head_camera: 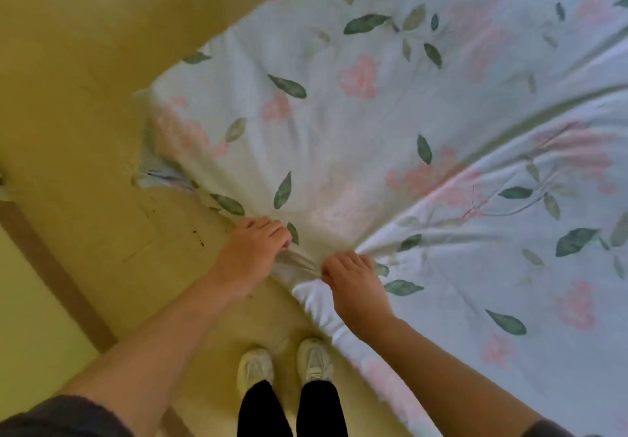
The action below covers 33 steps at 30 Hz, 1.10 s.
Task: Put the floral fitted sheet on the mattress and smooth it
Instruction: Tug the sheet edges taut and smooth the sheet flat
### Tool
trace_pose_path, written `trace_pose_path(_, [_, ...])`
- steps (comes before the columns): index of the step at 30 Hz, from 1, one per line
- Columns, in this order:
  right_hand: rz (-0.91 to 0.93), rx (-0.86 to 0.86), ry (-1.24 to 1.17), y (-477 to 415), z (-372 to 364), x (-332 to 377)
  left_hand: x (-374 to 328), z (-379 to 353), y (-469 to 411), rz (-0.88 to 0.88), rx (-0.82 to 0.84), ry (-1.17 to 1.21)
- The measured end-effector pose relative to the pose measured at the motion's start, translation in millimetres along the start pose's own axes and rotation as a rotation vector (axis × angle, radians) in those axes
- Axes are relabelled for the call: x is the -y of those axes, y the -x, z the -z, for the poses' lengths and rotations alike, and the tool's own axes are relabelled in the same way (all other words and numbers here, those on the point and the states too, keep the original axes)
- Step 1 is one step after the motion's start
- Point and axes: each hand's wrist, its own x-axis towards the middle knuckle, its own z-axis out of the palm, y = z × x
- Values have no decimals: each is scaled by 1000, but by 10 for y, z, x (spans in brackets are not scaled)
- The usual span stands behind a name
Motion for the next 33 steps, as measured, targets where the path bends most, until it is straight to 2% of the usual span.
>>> trace_pose_path(3, [80, 196, 21, 133, -41, -93, -175, -51, 142, -25, 220, -86])
trace_pose_path(5, [91, 320, 67, 138, -94, -158, -330, -123, 132, 103, 308, -180])
trace_pose_path(8, [98, 213, 102, 257, -104, -125, -592, -108, 118, 314, 246, -258])
trace_pose_path(10, [41, 110, 90, 549, -84, -140, -885, -130, 279, 261, 147, -240])
trace_pose_path(12, [-50, 98, 84, 919, -39, -277, -1230, -223, 506, 167, 97, -140])
trace_pose_path(16, [-207, 254, 145, 1848, 51, -761, -1919, -560, 818, 156, 346, -90])
trace_pose_path(17, [-241, 282, 166, 2116, 73, -877, -2081, -656, 847, 185, 356, -95])
trace_pose_path(20, [-290, 328, 247, 2579, 66, -1049, -2362, -817, 809, 253, 255, -86])
trace_pose_path(23, [-342, 187, 218, 2551, -30, -1015, -2431, -900, 733, 265, 129, -95])
trace_pose_path(25, [-309, 101, 238, 2411, -95, -1051, -2387, -1007, 690, 253, 78, -78])
trace_pose_path(27, [-227, 116, 247, 2328, -113, -1119, -2322, -1033, 715, 203, 12, -70])
trace_pose_path(30, [-85, 109, 197, 2481, -46, -1211, -2398, -933, 874, 20, -59, -59])
trace_pose_path(33, [5, 143, 153, 2685, 105, -1213, -2573, -811, 1038, -86, -67, -47])
